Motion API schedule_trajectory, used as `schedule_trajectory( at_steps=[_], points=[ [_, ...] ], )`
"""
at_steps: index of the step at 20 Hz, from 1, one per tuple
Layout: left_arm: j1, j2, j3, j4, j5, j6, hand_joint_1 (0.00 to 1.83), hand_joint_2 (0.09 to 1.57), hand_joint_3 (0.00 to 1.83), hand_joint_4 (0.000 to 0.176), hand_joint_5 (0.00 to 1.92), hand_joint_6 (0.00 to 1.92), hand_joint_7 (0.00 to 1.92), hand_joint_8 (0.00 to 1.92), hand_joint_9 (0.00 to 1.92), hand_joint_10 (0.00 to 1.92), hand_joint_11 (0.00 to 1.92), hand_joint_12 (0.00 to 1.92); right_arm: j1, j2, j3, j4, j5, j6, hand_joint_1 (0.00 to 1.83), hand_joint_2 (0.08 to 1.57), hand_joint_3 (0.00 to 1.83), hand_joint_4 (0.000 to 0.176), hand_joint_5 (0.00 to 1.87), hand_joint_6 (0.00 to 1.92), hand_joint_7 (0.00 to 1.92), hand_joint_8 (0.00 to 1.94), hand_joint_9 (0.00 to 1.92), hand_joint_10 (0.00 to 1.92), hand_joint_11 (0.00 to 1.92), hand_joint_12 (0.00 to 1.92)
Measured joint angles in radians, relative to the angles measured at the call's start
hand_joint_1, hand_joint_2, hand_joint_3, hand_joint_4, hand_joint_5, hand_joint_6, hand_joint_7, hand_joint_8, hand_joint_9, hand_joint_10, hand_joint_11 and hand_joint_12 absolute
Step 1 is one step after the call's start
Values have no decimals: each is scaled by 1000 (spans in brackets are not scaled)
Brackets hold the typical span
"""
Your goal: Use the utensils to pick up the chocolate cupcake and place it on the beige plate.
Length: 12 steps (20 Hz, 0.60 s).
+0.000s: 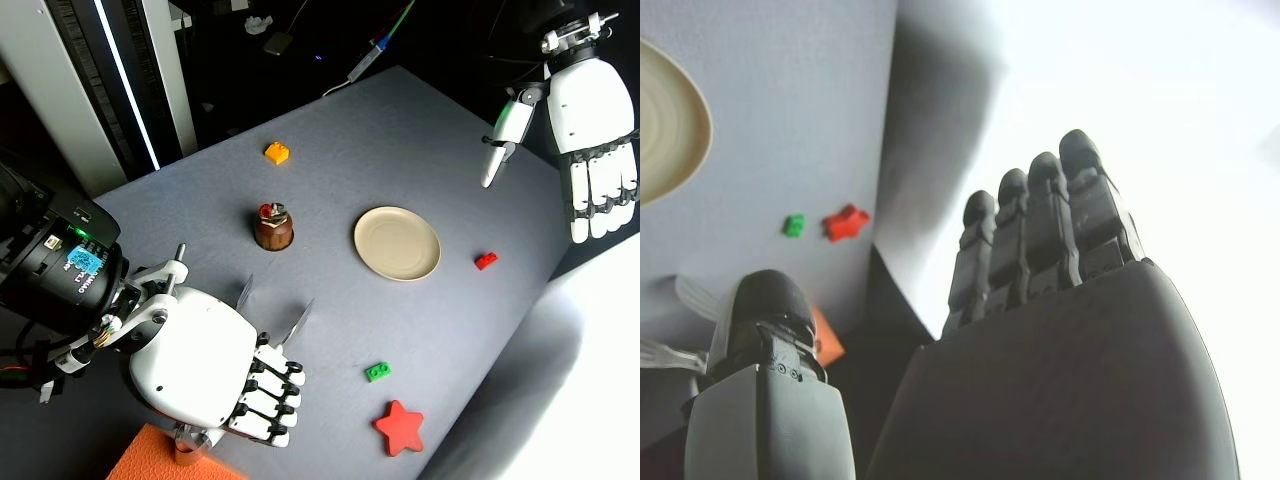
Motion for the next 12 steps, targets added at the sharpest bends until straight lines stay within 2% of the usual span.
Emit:
schedule_trajectory(
  at_steps=[5,12],
  points=[
    [0,0,2,0,0,1,300,1106,0,0,92,1,46,2,37,2,0,159,-11,-1,0,-10,12,0,973,1027,2,0,0,0,0,0,0,0,27,44],
    [0,0,2,0,0,1,354,1095,0,0,113,2,78,2,61,1,0,222,-13,-10,17,-13,23,0,988,1019,0,0,0,0,0,0,0,0,25,65]
  ],
)
